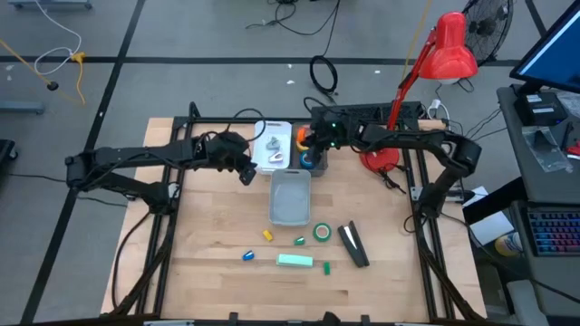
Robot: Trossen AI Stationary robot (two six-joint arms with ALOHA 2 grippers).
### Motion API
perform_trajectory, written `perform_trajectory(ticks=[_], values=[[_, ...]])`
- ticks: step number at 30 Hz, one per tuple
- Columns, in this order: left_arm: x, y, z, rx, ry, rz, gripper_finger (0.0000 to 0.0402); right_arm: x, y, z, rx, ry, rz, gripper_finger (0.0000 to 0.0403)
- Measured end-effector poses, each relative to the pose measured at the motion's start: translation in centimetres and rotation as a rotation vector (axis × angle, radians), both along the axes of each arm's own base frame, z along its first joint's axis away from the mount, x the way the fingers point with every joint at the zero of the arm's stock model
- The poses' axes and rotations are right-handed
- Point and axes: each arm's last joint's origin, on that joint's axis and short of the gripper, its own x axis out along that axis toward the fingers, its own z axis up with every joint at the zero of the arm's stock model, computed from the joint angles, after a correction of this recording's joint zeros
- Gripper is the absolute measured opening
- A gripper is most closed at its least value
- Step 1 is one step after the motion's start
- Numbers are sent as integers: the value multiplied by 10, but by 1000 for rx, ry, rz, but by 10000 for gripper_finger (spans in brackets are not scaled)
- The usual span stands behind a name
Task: Pick and place Stapler, Stapler remover, tape
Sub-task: Put the orange tape into the black bin
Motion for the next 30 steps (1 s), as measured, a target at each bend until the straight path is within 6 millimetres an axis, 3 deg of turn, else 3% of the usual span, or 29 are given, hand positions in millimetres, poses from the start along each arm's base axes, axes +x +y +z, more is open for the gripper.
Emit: perform_trajectory(ticks=[15, 30], values=[[-3, 17, 2, -4, -35, -39, 166, -8, -31, -40, 257, 51, -83, 32], [-6, 23, 3, -5, -39, -25, 166, -16, -38, -46, 260, 105, -161, 32]])
